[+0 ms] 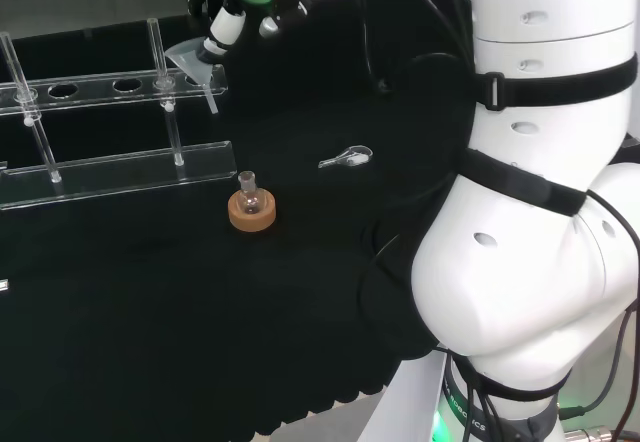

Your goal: Pick up the funnel from the transparent funnel stand.

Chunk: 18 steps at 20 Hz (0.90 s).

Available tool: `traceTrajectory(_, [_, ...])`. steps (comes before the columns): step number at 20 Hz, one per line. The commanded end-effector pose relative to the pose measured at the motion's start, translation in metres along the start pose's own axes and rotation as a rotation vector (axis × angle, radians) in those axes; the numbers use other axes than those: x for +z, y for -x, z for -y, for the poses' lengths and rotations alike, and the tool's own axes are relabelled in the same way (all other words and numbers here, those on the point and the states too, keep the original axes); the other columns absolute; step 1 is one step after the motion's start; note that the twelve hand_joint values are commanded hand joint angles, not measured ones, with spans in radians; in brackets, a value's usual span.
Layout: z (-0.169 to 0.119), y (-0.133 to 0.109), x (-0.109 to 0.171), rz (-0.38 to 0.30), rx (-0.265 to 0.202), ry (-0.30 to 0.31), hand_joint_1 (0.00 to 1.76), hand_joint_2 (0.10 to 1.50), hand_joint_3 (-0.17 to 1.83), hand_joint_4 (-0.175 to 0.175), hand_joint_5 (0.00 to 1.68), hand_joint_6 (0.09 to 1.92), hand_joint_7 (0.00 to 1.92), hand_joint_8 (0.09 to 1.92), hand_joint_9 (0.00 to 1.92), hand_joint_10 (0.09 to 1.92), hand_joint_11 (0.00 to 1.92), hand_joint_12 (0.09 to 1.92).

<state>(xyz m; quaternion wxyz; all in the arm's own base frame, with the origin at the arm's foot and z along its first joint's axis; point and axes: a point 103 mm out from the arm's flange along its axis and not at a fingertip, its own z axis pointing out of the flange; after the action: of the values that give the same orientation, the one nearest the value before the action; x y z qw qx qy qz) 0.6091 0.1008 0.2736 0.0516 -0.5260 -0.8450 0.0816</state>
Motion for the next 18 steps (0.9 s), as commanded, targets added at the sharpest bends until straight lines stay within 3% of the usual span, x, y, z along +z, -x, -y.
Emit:
traceTrajectory(1, [0.011,-0.002,-0.008,-0.04,-0.032,-0.02,0.84,0.49,0.58,0.001,0.7,0.54,1.17,0.42,0.84,0.4,0.0,1.63])
traceTrajectory(5, [0.012,0.0,-0.004,0.001,-0.051,-0.143,0.69,0.48,0.53,-0.015,0.49,0.25,0.69,0.37,0.54,0.54,0.0,1.52])
traceTrajectory(7, [0.013,-0.001,-0.006,0.011,-0.06,-0.16,0.63,0.49,0.46,-0.027,0.41,0.1,0.49,0.42,0.37,0.69,0.0,1.5])
traceTrajectory(11, [0.015,-0.007,-0.004,0.002,-0.074,-0.211,0.51,0.52,0.32,-0.052,0.14,0.09,0.13,0.55,0.09,0.83,0.0,1.48])
traceTrajectory(15, [0.022,-0.009,-0.003,0.005,-0.079,-0.211,0.46,0.52,0.22,-0.073,0.01,0.09,0.01,0.45,0.0,0.67,0.0,1.45])
traceTrajectory(16, [0.009,-0.029,-0.008,0.033,-0.08,-0.236,0.46,0.53,0.19,-0.076,0.0,0.09,0.0,0.44,0.0,0.65,0.0,1.44])
traceTrajectory(18, [0.004,-0.039,-0.011,0.022,-0.079,-0.217,0.45,0.54,0.16,-0.079,0.0,0.09,0.0,0.43,0.0,0.64,0.0,1.43])
